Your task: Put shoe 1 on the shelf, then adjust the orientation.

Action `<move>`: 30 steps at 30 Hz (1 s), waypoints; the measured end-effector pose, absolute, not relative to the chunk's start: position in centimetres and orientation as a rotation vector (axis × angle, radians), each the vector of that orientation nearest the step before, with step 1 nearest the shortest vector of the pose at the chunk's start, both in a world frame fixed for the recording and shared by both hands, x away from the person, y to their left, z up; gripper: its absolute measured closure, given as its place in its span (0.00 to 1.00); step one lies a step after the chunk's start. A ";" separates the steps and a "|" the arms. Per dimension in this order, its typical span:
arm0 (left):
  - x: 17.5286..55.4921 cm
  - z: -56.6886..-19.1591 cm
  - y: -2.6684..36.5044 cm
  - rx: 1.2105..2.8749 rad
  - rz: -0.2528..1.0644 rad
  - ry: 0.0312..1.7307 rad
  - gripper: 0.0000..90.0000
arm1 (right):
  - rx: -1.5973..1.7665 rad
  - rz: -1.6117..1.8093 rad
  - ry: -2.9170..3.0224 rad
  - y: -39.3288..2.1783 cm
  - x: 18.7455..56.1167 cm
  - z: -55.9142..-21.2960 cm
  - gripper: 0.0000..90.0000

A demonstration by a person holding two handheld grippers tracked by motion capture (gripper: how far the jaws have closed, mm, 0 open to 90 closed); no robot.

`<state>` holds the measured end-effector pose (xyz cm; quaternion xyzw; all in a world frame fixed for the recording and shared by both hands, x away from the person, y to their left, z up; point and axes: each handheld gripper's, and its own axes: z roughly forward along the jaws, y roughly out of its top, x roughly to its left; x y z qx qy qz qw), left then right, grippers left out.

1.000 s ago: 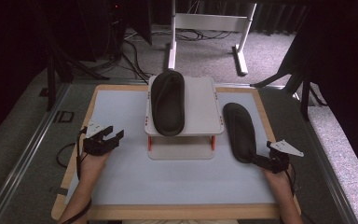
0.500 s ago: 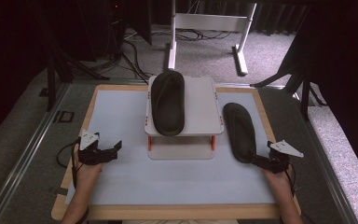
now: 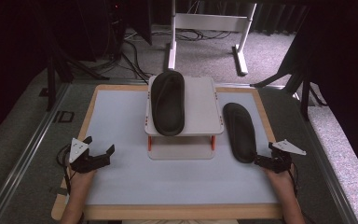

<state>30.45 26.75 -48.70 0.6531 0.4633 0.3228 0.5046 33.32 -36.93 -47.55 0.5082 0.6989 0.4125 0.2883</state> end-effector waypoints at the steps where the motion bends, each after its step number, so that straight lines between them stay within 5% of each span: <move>1: 30.4 -48.7 26.7 1.582 0.784 1.109 0.02 | 1.367 1.108 1.862 -37.0 33.3 -47.5 0.13; 24: 30.2 -48.8 26.6 1.585 0.795 1.083 0.02 | 1.460 0.984 1.902 -38.6 36.5 -42.6 0.15; 30: 30.1 -48.8 26.4 1.585 0.804 1.076 0.02 | 1.460 1.003 1.976 -38.6 38.3 -41.3 0.31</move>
